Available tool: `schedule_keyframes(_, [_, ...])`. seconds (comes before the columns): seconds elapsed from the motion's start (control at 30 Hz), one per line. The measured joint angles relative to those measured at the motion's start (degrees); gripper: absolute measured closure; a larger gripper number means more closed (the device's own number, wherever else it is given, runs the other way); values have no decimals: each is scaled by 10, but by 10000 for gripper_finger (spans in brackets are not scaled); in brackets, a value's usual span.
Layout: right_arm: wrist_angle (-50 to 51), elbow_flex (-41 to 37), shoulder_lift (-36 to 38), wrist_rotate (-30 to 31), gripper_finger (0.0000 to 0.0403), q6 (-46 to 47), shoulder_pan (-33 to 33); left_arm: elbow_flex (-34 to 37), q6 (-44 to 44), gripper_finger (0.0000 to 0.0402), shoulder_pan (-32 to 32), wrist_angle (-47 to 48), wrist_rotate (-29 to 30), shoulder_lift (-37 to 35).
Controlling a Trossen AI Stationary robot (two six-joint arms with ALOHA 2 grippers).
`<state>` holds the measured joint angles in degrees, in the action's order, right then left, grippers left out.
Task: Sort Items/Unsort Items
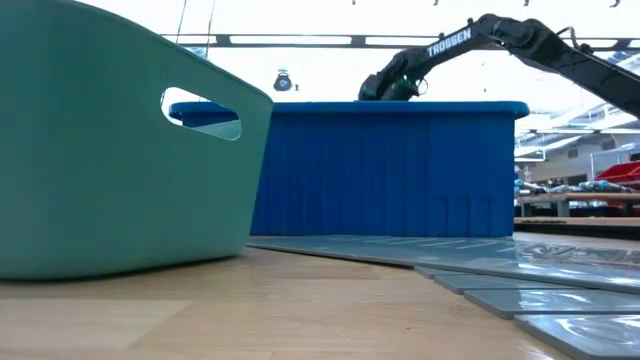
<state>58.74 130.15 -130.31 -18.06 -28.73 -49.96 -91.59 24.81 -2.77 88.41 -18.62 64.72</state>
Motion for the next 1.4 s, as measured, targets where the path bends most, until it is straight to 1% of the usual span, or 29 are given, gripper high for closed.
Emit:
schedule_keyframes(0.07, [3,25,3,-1,274,5,4,3,45,399,-44,-6,18,1])
schedule_keyframes(0.17, [0,50,5,-2,274,14,7,40,125,399,-100,-52,33,0])
schedule_keyframes(0.23, [-5,45,12,-3,274,18,9,71,176,400,-137,-109,45,0])
schedule_keyframes(0.37, [5,47,18,-4,274,19,12,149,287,400,-205,-231,102,1])
schedule_keyframes(0.43, [6,47,19,-4,274,19,12,191,349,400,-242,-279,120,1])
schedule_keyframes(0.57, [9,47,21,-7,274,19,12,270,459,401,-325,-403,127,10])
schedule_keyframes(0.67, [13,47,21,-7,274,19,12,317,515,401,-378,-501,130,31])
schedule_keyframes(0.77, [15,47,21,-8,274,19,12,345,548,401,-413,-543,130,65])
schedule_keyframes(0.87, [15,47,21,-8,274,17,12,360,579,401,-429,-536,146,97])
schedule_keyframes(1.03, [16,47,21,-9,274,17,12,373,595,401,-429,-544,206,139])
schedule_keyframes(1.17, [18,47,26,-9,274,17,12,373,595,401,-422,-547,219,180])
schedule_keyframes(1.27, [14,47,31,-9,274,17,12,373,594,401,-411,-555,222,202])
schedule_keyframes(1.4, [15,48,33,-9,274,20,13,373,581,401,-378,-561,255,210])
